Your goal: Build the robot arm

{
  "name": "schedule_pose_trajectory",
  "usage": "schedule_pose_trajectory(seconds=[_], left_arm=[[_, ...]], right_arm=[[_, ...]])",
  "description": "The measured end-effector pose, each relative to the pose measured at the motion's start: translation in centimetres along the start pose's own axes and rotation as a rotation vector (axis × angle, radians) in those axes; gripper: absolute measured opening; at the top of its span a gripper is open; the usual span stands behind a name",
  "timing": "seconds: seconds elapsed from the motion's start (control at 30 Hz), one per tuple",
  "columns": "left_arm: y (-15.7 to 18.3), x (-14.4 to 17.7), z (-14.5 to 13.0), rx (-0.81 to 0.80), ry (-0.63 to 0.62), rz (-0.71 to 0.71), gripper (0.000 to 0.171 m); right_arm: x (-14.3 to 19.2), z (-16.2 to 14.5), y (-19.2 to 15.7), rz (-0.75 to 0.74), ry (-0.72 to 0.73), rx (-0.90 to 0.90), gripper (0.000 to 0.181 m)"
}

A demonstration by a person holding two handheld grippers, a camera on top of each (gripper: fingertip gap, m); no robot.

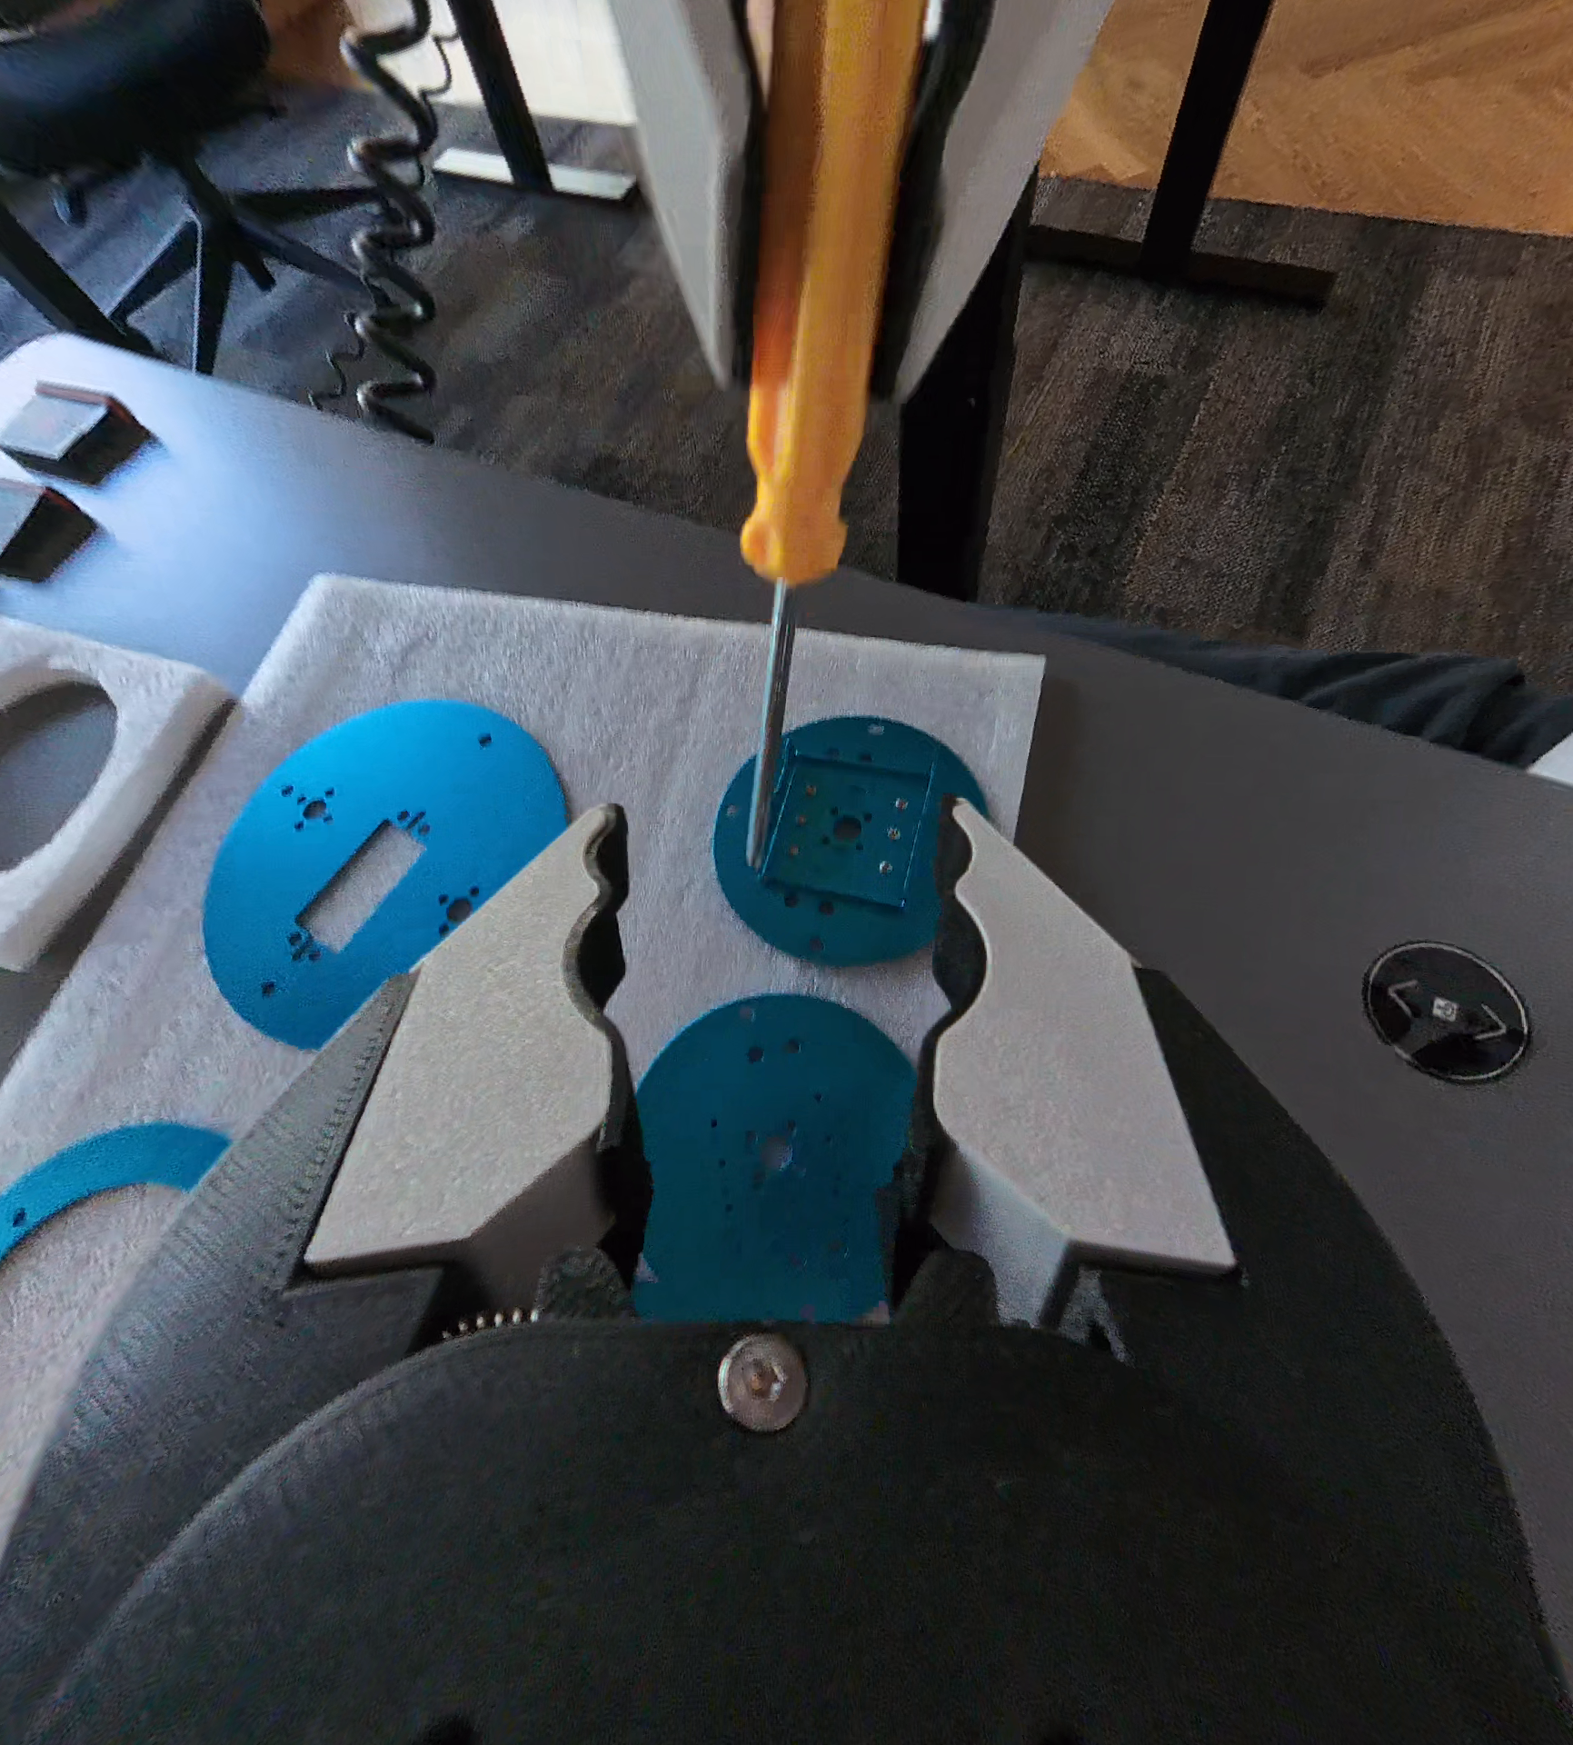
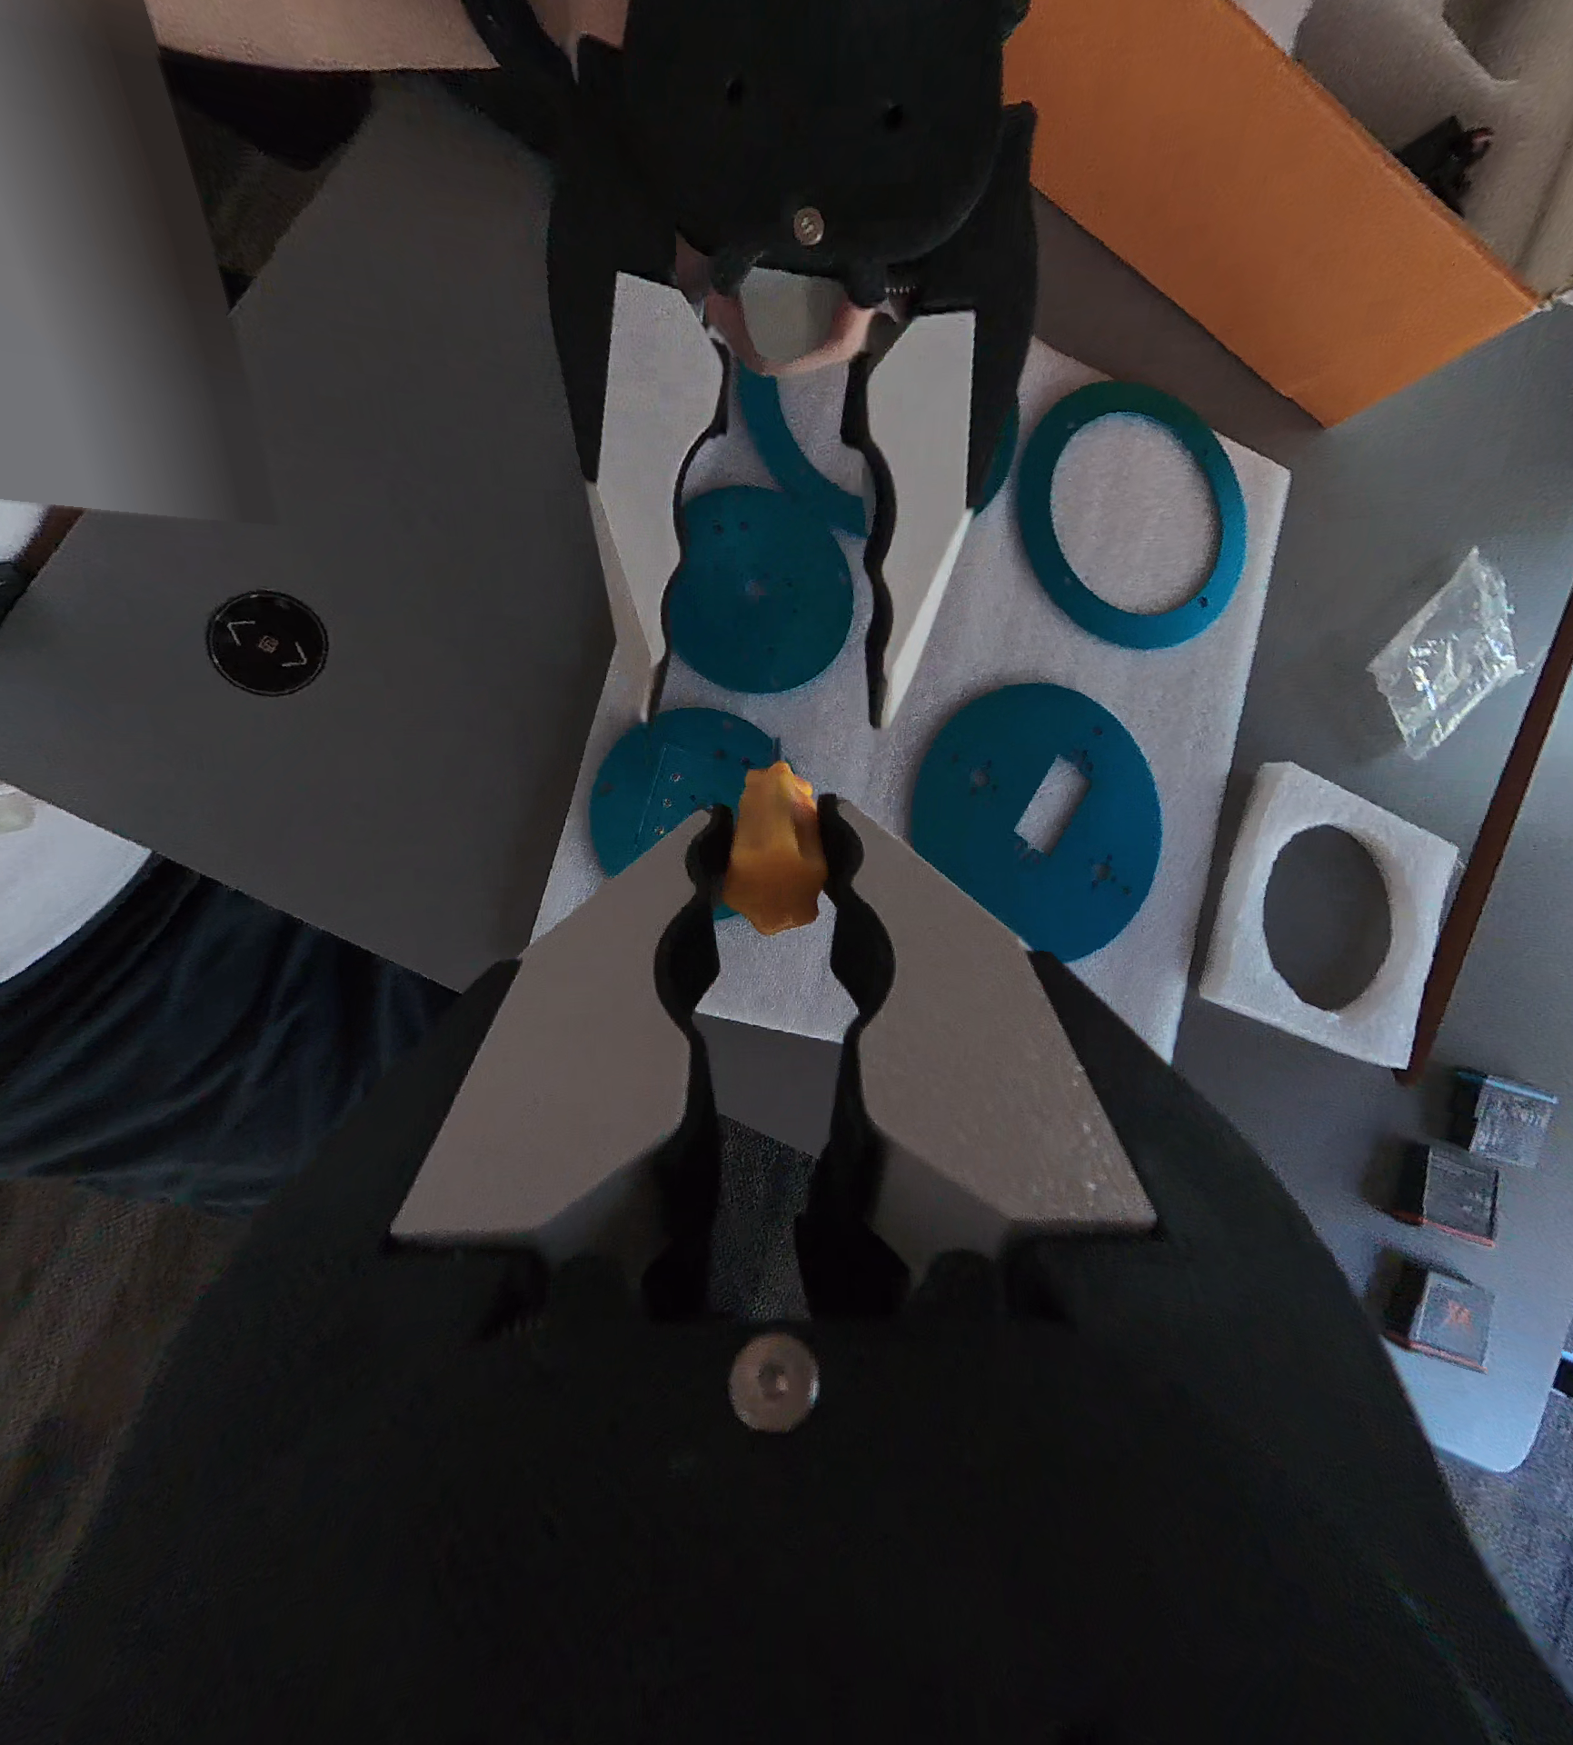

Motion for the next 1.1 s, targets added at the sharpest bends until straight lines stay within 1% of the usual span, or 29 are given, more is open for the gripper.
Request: schedule_pose_trajectory(seconds=[0.07,0.17,0.27,0.33,0.4,0.47,0.5,0.7,0.83,0.97,1.03,1.1], left_arm=[[0.4,-0.3,-1.0,0.039,-0.031,-0.048,0.069],[0.8,-1.7,-2.1,0.085,-0.095,-0.112,0.080],[1.0,-2.9,-2.9,0.055,-0.176,-0.123,0.086],[1.3,-3.4,-3.0,0.047,-0.199,-0.141,0.090],[1.3,-3.7,-2.8,0.049,-0.186,-0.145,0.087],[1.5,-3.8,-2.8,0.052,-0.169,-0.161,0.077],[1.6,-3.8,-2.9,0.059,-0.165,-0.163,0.076],[1.6,-3.9,-3.0,0.101,-0.147,-0.158,0.075],[1.5,-3.4,-2.8,0.124,-0.147,-0.156,0.074],[1.1,-2.7,-2.4,0.142,-0.104,-0.127,0.074],[1.1,-2.9,-2.6,0.149,-0.105,-0.122,0.078],[1.2,-3.4,-3.0,0.189,-0.117,-0.145,0.082]], right_arm=[[0.1,-1.2,0.0,-0.043,0.023,-0.049,0.017],[0.1,-3.2,-0.2,-0.100,0.047,-0.128,0.017],[0.3,-4.3,-1.0,-0.104,0.110,-0.190,0.018],[0.5,-4.6,-1.4,-0.100,0.153,-0.228,0.018],[0.7,-4.6,-1.6,-0.106,0.174,-0.242,0.017],[1.0,-4.4,-1.7,-0.108,0.184,-0.240,0.017],[1.1,-4.4,-1.7,-0.104,0.184,-0.243,0.017],[1.0,-4.5,-1.2,-0.089,0.181,-0.240,0.017],[1.0,-4.9,-1.5,-0.076,0.199,-0.243,0.017],[0.7,-5.3,-1.5,-0.077,0.179,-0.268,0.017],[0.7,-5.1,-1.3,-0.073,0.161,-0.259,0.017],[0.9,-4.5,-1.0,-0.069,0.148,-0.245,0.018]])
Point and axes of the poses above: each gripper's, where its closed fingertips meet, x back along the fingers, z out of its top, y = z × x across the jaws, the point moved 6 cm from there along x, back along the fingers, and after that the axes turned 13 degrees about -x, right-handed, at the moved point
